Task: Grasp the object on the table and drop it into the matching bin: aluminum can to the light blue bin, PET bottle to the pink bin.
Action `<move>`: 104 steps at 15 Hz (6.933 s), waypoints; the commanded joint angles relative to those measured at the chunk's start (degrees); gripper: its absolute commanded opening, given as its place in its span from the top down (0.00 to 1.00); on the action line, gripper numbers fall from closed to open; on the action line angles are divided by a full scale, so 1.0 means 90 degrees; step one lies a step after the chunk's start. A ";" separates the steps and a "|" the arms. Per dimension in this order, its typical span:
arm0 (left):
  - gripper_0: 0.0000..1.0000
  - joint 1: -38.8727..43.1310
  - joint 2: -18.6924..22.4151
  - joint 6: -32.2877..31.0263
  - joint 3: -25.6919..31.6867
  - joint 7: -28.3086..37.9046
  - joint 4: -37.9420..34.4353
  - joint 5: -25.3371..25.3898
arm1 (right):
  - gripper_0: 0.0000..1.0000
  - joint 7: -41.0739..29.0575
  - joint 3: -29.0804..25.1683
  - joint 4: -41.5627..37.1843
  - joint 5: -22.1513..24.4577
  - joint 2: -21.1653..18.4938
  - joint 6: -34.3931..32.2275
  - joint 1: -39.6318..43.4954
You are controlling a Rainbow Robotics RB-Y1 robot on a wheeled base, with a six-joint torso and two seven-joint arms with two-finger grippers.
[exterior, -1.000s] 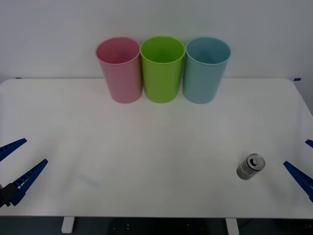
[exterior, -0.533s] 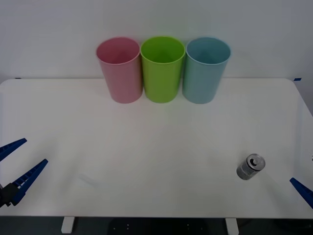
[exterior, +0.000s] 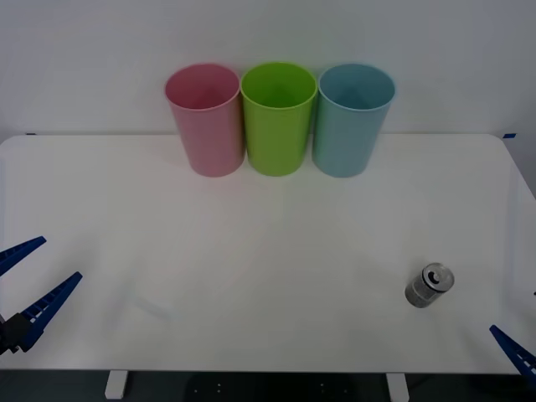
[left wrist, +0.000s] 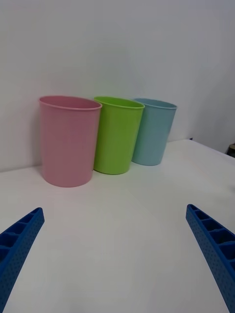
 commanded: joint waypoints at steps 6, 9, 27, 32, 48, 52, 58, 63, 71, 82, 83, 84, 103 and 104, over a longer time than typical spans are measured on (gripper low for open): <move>0.00 0.0000 0.0000 0.0000 0.0000 0.0000 0.0000 0.0000 | 0.00 0.0734 0.0518 0.1077 -0.0100 0.0000 0.0035 -0.0461; 0.00 0.0000 0.0000 0.0000 0.0000 0.0000 0.0000 0.0000 | 0.00 0.0920 0.0850 0.1653 -0.0100 0.0000 0.0142 -0.0910; 0.00 0.0000 0.0000 0.0000 0.0000 0.0000 0.0000 0.0000 | 0.00 0.1486 0.2090 0.1995 -0.0032 0.0479 0.1656 -0.2189; 0.00 0.0000 0.0000 0.0000 0.0000 0.0000 0.0000 0.0000 | 0.00 0.1486 0.2208 0.1995 -0.0032 0.0518 0.1880 -0.2326; 0.00 0.0000 0.0000 0.0000 0.0000 0.0000 0.0000 0.0000 | 1.00 0.1496 0.2178 0.1907 -0.0198 0.0518 0.1870 -0.2394; 0.00 0.0000 0.0000 0.0000 0.0000 0.0000 0.0000 0.0000 | 1.00 0.0998 0.2081 0.1400 -0.0198 0.0518 0.1890 -0.2404; 0.00 0.0000 0.0000 0.0000 0.0000 0.0000 0.0000 0.0000 | 1.00 -0.0438 0.1924 -0.0016 0.0154 0.0479 0.2447 -0.2394; 0.00 0.0000 0.0000 0.0000 0.0000 0.0000 0.0000 0.0000 | 1.00 -0.1698 0.1915 -0.1071 0.0398 0.0108 0.2886 -0.2404; 0.00 0.0000 0.0000 0.0000 0.0000 0.0000 0.0000 0.0000 | 1.00 -0.3182 0.1534 -0.1452 0.1726 -0.0351 0.3091 -0.3478; 0.00 0.0000 0.0000 0.0000 0.0000 0.0000 0.0000 0.0000 | 1.00 -0.4383 0.1817 0.0345 0.3249 -0.0332 0.3179 -0.5949; 0.00 0.0000 0.0000 0.0000 0.0000 0.0000 0.0000 0.0000 | 1.00 -0.4393 0.1817 0.0569 0.3367 -0.0244 0.3179 -0.6154; 0.00 0.0000 0.0000 0.0000 0.0000 0.0000 0.0000 0.0000 | 1.00 -0.4403 0.1846 0.0872 0.3513 -0.0146 0.3179 -0.6437; 0.00 0.0000 0.0000 0.0000 0.0000 0.0000 0.0000 0.0000 | 1.00 -0.4178 0.1875 0.3792 0.4753 0.1172 0.4712 -0.8830; 0.00 0.0000 0.0000 0.0000 0.0000 0.0000 0.0000 0.0000 | 1.00 -0.4159 0.1875 0.3792 0.4753 0.1172 0.4712 -0.8830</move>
